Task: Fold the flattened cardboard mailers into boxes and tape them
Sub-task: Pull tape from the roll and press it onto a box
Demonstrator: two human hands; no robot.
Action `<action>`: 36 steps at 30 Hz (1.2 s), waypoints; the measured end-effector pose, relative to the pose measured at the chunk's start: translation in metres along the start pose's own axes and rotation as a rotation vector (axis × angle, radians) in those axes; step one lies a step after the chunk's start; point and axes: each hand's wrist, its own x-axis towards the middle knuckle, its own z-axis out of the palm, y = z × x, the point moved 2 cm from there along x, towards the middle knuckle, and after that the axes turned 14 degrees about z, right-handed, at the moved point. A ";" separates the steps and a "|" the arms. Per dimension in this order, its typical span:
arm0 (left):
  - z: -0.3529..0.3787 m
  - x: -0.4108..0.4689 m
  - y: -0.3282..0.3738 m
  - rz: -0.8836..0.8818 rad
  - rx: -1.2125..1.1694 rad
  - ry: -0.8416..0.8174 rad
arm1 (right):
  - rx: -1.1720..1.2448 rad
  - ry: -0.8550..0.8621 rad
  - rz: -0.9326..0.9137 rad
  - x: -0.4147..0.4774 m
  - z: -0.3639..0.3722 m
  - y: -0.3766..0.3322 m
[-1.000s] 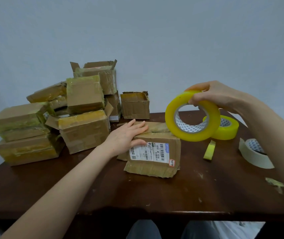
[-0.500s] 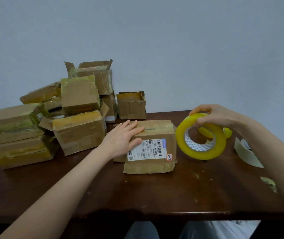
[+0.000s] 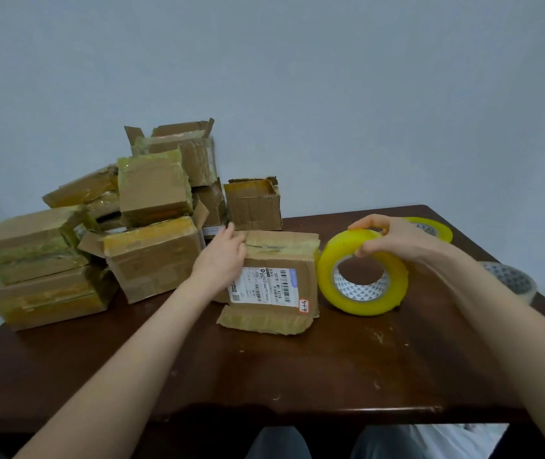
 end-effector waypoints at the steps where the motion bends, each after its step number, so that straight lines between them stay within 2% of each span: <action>1: 0.001 0.003 0.015 0.064 0.124 -0.018 | -0.002 0.006 0.003 0.002 0.002 0.001; 5: 0.022 0.008 0.084 0.274 0.159 -0.138 | -0.039 -0.017 -0.027 0.002 0.006 -0.004; 8: 0.032 0.016 0.093 0.385 0.263 -0.142 | -0.021 0.010 -0.037 -0.001 0.000 0.000; 14: 0.029 0.028 0.068 0.399 0.246 -0.156 | 0.051 0.099 -0.018 0.004 -0.002 0.004; 22: 0.030 0.029 0.054 0.373 0.245 -0.081 | 0.041 0.070 -0.019 0.003 0.011 0.005; 25: 0.030 0.029 0.056 0.362 0.245 -0.052 | 0.044 0.009 0.017 -0.004 0.004 0.010; 26: 0.030 0.028 0.057 0.361 0.247 -0.045 | 0.120 0.028 0.048 -0.006 -0.001 0.014; 28: 0.029 0.027 0.059 0.358 0.265 -0.044 | 0.274 0.175 0.126 -0.007 -0.011 0.025; 29: 0.028 0.026 0.060 0.355 0.271 -0.051 | 0.226 0.268 0.164 -0.007 -0.015 0.034; 30: 0.027 0.026 0.061 0.351 0.272 -0.064 | 0.064 0.326 0.199 -0.006 -0.016 0.043; 33: 0.023 0.025 0.061 0.343 0.246 -0.104 | -0.457 0.294 0.294 -0.004 -0.001 0.069; 36: 0.021 0.024 0.060 0.331 0.245 -0.150 | -0.574 0.281 0.391 -0.004 0.015 0.079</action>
